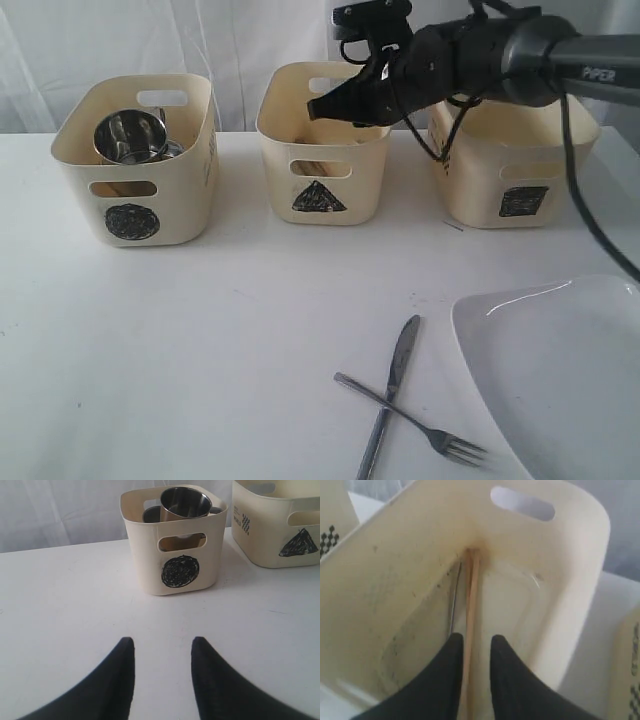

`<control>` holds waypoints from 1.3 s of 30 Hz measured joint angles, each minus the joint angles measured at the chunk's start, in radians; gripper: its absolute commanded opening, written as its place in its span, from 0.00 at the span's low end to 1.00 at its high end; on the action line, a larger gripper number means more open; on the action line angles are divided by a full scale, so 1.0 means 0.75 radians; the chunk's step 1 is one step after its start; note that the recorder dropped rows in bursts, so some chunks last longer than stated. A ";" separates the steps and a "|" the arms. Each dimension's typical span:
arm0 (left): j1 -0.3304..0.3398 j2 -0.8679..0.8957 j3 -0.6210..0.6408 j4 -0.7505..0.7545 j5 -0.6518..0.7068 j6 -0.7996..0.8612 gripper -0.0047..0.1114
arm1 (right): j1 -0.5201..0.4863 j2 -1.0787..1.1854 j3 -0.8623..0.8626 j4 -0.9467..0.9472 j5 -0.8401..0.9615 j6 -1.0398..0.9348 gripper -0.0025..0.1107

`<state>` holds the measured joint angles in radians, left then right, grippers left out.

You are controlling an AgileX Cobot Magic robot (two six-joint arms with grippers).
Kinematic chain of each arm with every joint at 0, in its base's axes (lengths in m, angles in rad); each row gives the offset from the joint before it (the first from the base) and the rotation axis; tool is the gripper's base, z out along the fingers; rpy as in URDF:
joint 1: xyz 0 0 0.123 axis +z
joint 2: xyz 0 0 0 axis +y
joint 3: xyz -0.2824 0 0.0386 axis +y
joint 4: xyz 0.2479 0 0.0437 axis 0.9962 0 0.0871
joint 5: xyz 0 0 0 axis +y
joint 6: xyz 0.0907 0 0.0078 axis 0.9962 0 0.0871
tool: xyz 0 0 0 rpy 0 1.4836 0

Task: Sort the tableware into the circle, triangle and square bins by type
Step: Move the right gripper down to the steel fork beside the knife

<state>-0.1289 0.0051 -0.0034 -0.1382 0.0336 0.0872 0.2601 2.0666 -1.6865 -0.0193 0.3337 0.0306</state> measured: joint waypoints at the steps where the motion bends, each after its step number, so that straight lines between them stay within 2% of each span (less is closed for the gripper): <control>1: 0.000 0.000 0.000 0.000 0.000 0.000 0.41 | 0.000 -0.057 0.054 0.000 0.064 0.003 0.20; 5: 0.000 0.000 0.000 0.000 0.000 0.000 0.41 | 0.010 -0.259 0.284 -0.005 0.160 0.027 0.20; 10: 0.000 0.000 0.000 0.000 0.000 0.000 0.41 | 0.138 -0.449 0.556 -0.011 0.272 0.027 0.20; 16: 0.000 0.000 0.000 0.000 0.000 0.000 0.41 | 0.236 -0.492 0.730 -0.020 0.430 -0.029 0.20; 28: 0.000 0.000 0.000 0.000 0.000 0.000 0.41 | 0.327 -0.525 0.886 -0.130 0.650 -0.132 0.20; 39: 0.000 0.000 0.000 0.000 0.000 0.000 0.41 | 0.416 -0.633 0.960 -0.141 0.691 -0.197 0.20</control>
<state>-0.1289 0.0051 -0.0034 -0.1382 0.0336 0.0872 0.5721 1.5916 -0.9664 -0.1252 0.8522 -0.1173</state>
